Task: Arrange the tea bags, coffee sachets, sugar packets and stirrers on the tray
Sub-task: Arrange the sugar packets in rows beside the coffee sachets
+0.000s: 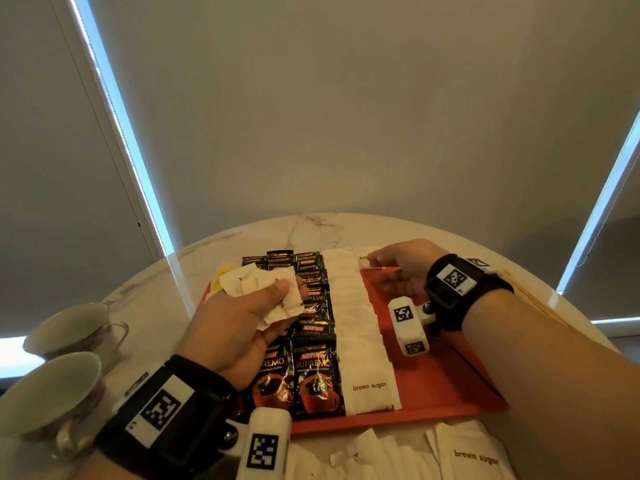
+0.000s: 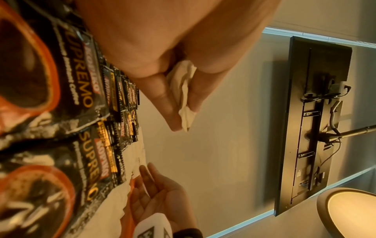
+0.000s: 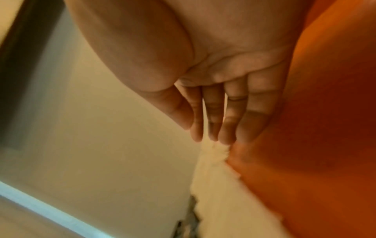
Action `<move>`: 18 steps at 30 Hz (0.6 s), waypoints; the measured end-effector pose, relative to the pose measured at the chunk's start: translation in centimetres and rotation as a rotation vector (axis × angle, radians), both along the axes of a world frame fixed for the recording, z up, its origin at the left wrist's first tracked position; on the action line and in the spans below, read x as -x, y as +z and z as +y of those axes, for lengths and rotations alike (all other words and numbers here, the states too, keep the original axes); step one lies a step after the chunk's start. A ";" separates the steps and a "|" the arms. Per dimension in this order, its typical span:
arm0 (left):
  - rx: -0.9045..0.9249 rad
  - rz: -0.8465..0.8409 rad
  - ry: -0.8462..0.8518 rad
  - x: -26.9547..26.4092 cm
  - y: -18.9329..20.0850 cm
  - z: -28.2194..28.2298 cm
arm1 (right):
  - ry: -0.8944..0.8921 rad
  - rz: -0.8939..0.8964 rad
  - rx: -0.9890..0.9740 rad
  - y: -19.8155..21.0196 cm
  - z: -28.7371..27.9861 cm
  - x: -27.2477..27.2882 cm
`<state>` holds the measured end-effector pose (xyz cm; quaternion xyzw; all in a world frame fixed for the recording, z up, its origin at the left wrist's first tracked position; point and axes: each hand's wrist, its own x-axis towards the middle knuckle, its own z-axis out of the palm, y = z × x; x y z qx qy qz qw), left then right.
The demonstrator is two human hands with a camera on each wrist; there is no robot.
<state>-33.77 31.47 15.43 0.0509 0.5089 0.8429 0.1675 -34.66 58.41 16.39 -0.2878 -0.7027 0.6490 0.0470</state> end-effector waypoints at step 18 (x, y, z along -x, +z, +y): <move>0.082 0.043 0.046 -1.1 0.7 0.2 | 0.406 0.360 0.335 0.7 -10.1 -4.1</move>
